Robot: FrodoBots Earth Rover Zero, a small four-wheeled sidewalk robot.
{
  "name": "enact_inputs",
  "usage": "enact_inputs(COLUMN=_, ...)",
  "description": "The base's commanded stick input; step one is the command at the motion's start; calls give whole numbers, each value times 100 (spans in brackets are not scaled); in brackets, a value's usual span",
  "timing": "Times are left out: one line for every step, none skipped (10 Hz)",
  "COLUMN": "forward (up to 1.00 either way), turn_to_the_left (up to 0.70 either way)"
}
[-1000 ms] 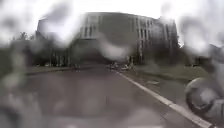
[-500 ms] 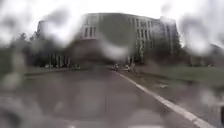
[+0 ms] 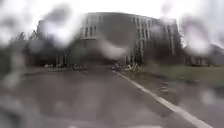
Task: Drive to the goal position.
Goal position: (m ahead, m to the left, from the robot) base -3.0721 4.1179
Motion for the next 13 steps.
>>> enact_inputs(forward=100, turn_to_the_left=0)
enact_inputs(forward=100, turn_to_the_left=0)
enact_inputs(forward=100, turn_to_the_left=0)
enact_inputs(forward=100, turn_to_the_left=0)
enact_inputs(forward=100, turn_to_the_left=0)
enact_inputs(forward=100, turn_to_the_left=0)
enact_inputs(forward=100, turn_to_the_left=0)
enact_inputs(forward=100, turn_to_the_left=0)
enact_inputs(forward=100, turn_to_the_left=0)
enact_inputs(forward=100, turn_to_the_left=0)
enact_inputs(forward=100, turn_to_the_left=0)
enact_inputs(forward=100, turn_to_the_left=0)
enact_inputs(forward=100, turn_to_the_left=0)
